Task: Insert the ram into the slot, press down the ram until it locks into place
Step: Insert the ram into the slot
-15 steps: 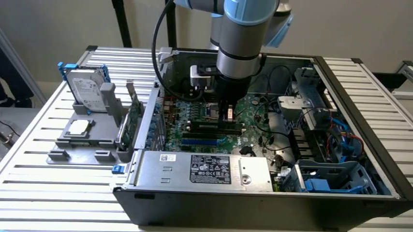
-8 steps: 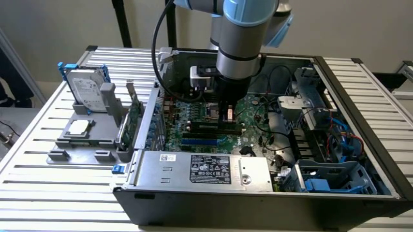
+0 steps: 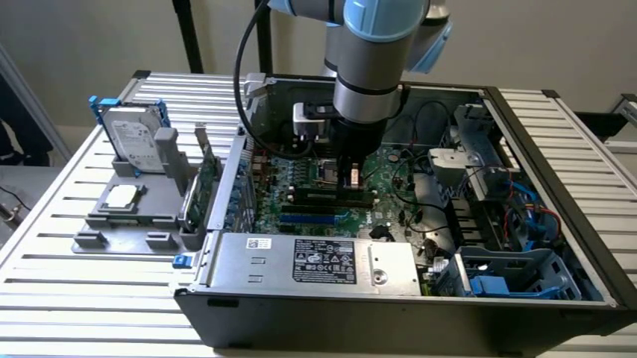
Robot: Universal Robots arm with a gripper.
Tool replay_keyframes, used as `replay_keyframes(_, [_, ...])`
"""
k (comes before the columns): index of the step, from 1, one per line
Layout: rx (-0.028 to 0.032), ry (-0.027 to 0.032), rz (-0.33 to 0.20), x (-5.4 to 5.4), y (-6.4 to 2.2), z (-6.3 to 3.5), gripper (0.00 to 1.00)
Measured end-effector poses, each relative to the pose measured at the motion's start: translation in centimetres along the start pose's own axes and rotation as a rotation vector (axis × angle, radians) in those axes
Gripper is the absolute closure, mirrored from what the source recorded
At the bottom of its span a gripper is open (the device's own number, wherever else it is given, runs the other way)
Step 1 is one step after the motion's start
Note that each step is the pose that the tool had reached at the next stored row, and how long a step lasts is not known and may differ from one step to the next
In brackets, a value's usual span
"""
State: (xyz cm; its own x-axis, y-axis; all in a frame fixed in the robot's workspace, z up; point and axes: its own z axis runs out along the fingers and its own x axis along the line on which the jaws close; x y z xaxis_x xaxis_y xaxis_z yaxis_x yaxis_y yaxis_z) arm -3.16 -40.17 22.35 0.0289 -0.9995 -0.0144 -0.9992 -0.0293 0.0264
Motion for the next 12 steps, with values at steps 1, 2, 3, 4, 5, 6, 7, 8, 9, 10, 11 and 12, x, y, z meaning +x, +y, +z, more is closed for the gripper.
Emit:
replay_keyframes(1, [0.0, 0.0, 0.0, 0.0, 0.0, 0.01, 0.87])
replay_keyframes(2, [0.0001, -0.0001, 0.0, 0.0, 0.01, 0.02, 0.87])
replay_keyframes(3, [0.0006, -0.0001, 0.0, 0.0, 0.01, 0.02, 0.87])
replay_keyframes(4, [0.0003, -0.0002, 0.0, 0.0, 0.02, 0.02, 0.85])
replay_keyframes(5, [0.0001, -0.0003, 0.0, -0.01, 0.04, 0.02, 0.85])
replay_keyframes(6, [0.0002, -0.0007, 0.0, -0.01, 0.06, 0.02, 0.78])
replay_keyframes(7, [0.0002, -0.0012, 0.0, 0.0, 0.08, -0.03, 0.78])
replay_keyframes(8, [0.0003, -0.0024, 0.0, -0.01, 0.13, -0.11, 0.78])
replay_keyframes(9, [0.0004, -0.0042, 0.0, -0.01, 0.18, -0.3, 0.78])
replay_keyframes(10, [0.0004, -0.0059, 0.0, -0.02, 0.25, -0.52, 0.78])
replay_keyframes(11, [0.0004, -0.0075, 0.0, -0.02, 0.33, -0.74, 0.78])
replay_keyframes(12, [0.0006, -0.0095, 0.0, -0.03, 0.42, -0.95, 0.78])
